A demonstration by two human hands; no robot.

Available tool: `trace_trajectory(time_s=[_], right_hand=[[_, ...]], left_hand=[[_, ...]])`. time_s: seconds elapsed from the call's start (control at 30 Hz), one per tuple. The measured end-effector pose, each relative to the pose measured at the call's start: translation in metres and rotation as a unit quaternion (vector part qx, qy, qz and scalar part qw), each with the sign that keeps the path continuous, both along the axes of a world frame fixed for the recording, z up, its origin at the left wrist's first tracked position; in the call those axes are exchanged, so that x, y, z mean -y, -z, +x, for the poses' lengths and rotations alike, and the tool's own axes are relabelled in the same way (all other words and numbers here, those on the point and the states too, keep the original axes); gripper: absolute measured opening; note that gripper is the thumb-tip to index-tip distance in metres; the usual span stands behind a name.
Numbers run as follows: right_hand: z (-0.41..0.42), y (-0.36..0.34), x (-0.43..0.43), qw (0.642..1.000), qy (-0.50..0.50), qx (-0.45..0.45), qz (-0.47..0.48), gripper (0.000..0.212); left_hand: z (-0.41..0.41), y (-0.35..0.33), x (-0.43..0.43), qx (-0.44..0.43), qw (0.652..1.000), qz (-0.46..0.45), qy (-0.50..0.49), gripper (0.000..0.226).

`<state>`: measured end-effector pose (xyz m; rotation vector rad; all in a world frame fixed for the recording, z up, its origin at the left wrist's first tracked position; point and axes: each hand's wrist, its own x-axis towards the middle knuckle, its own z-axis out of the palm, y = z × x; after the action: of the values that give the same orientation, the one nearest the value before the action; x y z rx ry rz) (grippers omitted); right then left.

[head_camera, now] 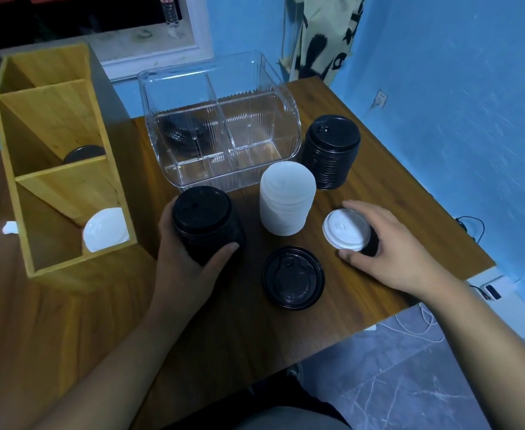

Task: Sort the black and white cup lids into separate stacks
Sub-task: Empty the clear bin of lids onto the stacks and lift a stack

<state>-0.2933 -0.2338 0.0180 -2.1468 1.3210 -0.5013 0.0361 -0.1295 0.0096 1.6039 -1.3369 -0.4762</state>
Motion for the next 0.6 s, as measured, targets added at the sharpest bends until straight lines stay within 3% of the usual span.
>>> trace_trajectory(time_s=[0.17,0.4,0.5,0.6], right_hand=[[0.013,0.006,0.000,0.997,0.033,-0.023,-0.063,0.068],[0.044,-0.054,0.007,0.974,0.074,0.170,-0.128,0.052],[0.077,-0.074,0.013,0.978,0.023,0.145,-0.150,0.054],[0.098,-0.074,0.022,0.990,-0.021,0.047,-0.129,0.056]], left_hand=[[0.001,0.000,0.000,0.000,1.000,0.002,0.000,0.101],[0.000,-0.002,0.000,0.003,1.000,-0.007,-0.001,0.098],[-0.001,-0.003,0.001,-0.002,1.000,-0.006,-0.003,0.098],[-0.001,-0.002,0.000,-0.010,1.000,0.004,-0.009,0.101]])
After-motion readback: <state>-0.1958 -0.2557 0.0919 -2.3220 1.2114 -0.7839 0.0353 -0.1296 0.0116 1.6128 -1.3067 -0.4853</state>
